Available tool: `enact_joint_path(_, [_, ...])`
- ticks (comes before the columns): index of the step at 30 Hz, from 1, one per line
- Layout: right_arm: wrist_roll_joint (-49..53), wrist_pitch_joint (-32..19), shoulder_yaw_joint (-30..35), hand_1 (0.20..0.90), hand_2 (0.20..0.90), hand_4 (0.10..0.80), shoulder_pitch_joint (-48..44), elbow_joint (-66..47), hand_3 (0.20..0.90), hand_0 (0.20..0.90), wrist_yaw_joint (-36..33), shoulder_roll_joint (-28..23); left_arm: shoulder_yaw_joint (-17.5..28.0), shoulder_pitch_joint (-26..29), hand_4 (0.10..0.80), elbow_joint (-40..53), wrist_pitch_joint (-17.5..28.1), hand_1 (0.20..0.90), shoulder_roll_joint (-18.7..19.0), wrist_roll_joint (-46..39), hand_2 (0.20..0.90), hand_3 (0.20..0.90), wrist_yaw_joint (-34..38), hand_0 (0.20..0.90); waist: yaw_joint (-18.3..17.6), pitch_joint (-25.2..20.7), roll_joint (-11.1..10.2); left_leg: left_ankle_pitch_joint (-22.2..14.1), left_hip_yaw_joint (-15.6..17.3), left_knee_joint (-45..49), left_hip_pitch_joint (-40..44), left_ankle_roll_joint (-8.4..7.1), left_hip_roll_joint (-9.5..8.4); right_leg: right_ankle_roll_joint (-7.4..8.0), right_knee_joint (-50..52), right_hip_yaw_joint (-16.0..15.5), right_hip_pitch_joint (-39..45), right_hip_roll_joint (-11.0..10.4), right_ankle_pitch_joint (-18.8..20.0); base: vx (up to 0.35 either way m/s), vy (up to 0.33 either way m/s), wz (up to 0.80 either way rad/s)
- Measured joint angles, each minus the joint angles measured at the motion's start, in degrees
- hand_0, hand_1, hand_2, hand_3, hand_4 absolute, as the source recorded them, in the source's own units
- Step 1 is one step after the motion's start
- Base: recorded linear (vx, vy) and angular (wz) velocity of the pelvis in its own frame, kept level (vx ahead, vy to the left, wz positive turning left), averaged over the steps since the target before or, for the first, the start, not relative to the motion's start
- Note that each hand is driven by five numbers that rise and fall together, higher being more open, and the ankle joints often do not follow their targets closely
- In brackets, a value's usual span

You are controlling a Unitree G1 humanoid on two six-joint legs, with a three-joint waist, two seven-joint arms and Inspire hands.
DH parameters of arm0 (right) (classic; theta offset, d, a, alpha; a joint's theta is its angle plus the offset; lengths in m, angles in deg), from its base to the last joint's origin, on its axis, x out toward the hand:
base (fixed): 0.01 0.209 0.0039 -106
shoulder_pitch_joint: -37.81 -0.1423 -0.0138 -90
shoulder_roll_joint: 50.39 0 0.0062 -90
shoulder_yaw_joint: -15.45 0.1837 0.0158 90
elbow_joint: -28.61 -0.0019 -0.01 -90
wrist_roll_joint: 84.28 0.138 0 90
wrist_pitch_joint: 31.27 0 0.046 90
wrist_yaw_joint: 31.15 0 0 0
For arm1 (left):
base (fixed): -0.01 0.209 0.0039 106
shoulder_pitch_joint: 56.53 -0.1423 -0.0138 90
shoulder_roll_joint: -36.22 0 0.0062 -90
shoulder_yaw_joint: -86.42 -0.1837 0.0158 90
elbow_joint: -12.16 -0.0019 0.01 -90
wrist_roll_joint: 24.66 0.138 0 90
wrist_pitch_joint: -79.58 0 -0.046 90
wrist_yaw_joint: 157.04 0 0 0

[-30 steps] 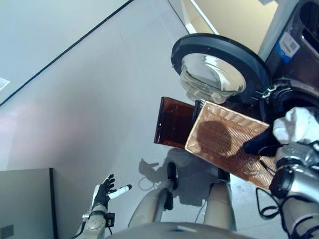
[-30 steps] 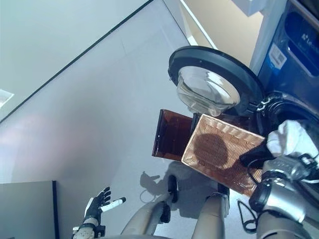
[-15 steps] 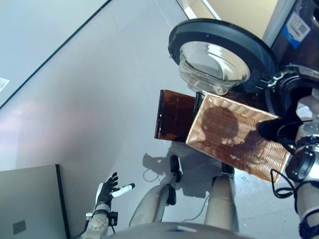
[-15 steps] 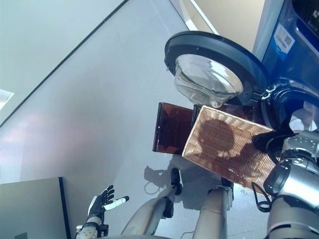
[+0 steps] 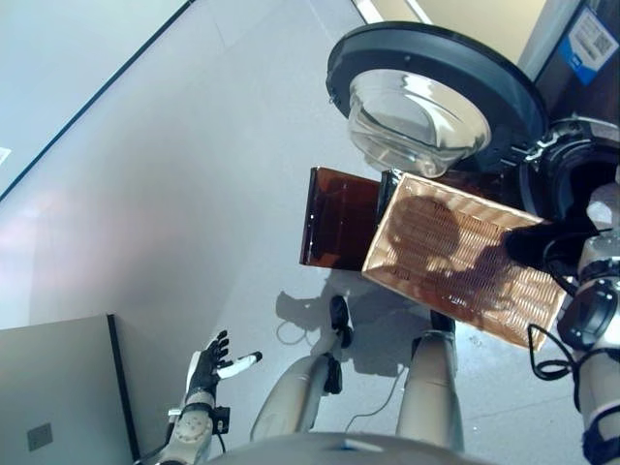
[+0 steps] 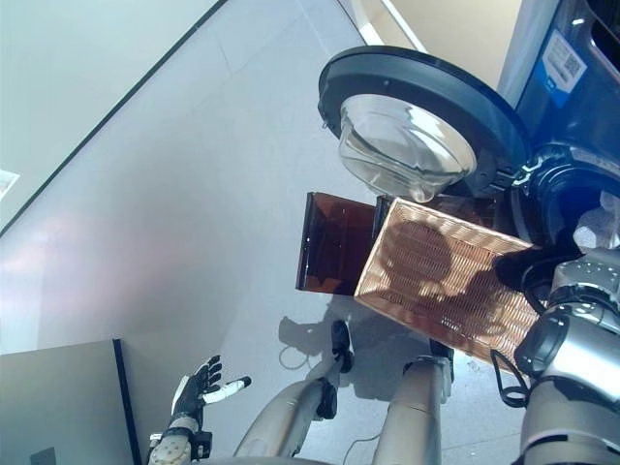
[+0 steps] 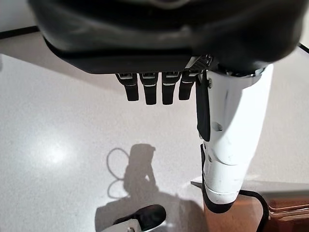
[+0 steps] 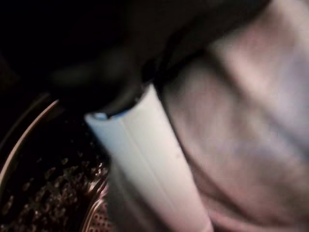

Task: Pick up the clothes and place them into the washing machine

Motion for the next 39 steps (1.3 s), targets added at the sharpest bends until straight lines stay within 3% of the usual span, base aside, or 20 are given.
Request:
enact_joint_path(8, [-9.28, 2.61, -4.04, 0.900, 0.900, 0.800, 3.06, 1.34, 0.900, 0.900, -0.01, 0.23, 0.08, 0.11, 0.800, -0.07, -0.07, 0.900, 0.01, 0.02, 0.900, 0.900, 0.19, 0.900, -0.90, 0.40, -0.53, 0.01, 0.02, 0.42, 0.33, 0.01, 0.12, -0.02, 0.36, 0.07, 0.34, 0.14, 0.05, -0.019, 0.007, -0.03])
enact_joint_path(13, [-28.99, 10.10, -17.75, 0.900, 0.900, 0.800, 8.03, 4.14, 0.900, 0.900, 1.14, 0.13, 0.93, 0.43, 0.800, 0.10, 0.25, 0.900, 0.42, 0.88, 0.900, 0.900, 0.28, 0.900, -1.52, 1.20, -2.32, -0.13, 0.10, 0.81, 2.13, -0.07, 0.37, -0.32, 0.69, 0.08, 2.04, 0.34, -0.19, -0.024, 0.002, -0.05])
enact_joint_path(17, [-42.80, 13.70, -19.73, 0.900, 0.900, 0.800, 11.54, 1.04, 0.900, 0.900, 1.46, 0.81, 1.80, 0.37, 0.800, -0.03, 0.54, 0.900, 0.48, 1.21, 0.900, 0.900, 0.24, 0.900, -1.30, 1.27, -2.45, -0.45, 0.15, 1.10, 2.05, 0.12, 0.53, -0.61, 0.96, 0.10, 1.97, 0.51, -0.32, -0.017, -0.002, -0.02])
enact_joint_path(22, [-62.40, 16.68, -27.95, 0.900, 0.900, 0.800, 18.98, -4.93, 0.900, 0.900, 0.44, 2.21, 4.15, 0.15, 0.800, -0.02, 1.01, 0.900, 0.70, 2.57, 0.900, 0.900, 0.23, 0.900, -1.38, 1.16, -2.39, -0.52, 0.26, 1.13, 2.03, -0.01, 0.97, -0.83, 0.98, 0.08, 1.87, 0.92, -0.09, 0.000, 0.000, 0.00])
enact_joint_path(28, [-76.73, 20.18, -30.88, 0.900, 0.900, 0.800, 22.02, -9.54, 0.900, 0.900, 0.05, 2.38, 4.18, 0.16, 0.800, -0.03, 1.11, 0.900, 0.86, 4.48, 0.900, 0.900, 0.24, 0.900, -1.53, 0.90, -2.52, -0.66, 0.24, 1.20, 1.98, -0.29, 1.11, -0.81, 1.00, 0.09, 1.80, 1.09, 0.02, -0.001, 0.000, -0.01])
enact_joint_path(35, [-102.69, 23.85, -38.34, 0.900, 0.900, 0.800, 30.09, -22.84, 0.900, 0.900, -2.61, 0.60, 5.91, -0.06, 0.800, -0.08, 2.22, 0.900, 0.88, 4.66, 0.900, 0.900, 0.20, 0.900, -1.55, 0.05, -3.00, -0.79, 0.76, 1.33, 1.16, -0.53, 1.31, -0.98, 1.15, 0.12, 0.86, 1.28, -0.08, 0.000, 0.000, 0.00])
enact_joint_path(39, [-114.42, 26.34, -44.18, 0.900, 0.900, 0.800, 30.57, -21.26, 0.900, 0.900, -4.58, -0.44, 5.68, -0.06, 0.800, -0.08, 2.50, 0.900, 0.86, 5.02, 0.900, 0.900, 0.21, 0.900, -1.56, -0.22, -3.44, -0.89, 0.79, 2.10, 0.97, -0.69, 1.34, -0.98, 1.21, 0.12, 0.96, 1.27, -0.10, -0.002, -0.004, 0.02])
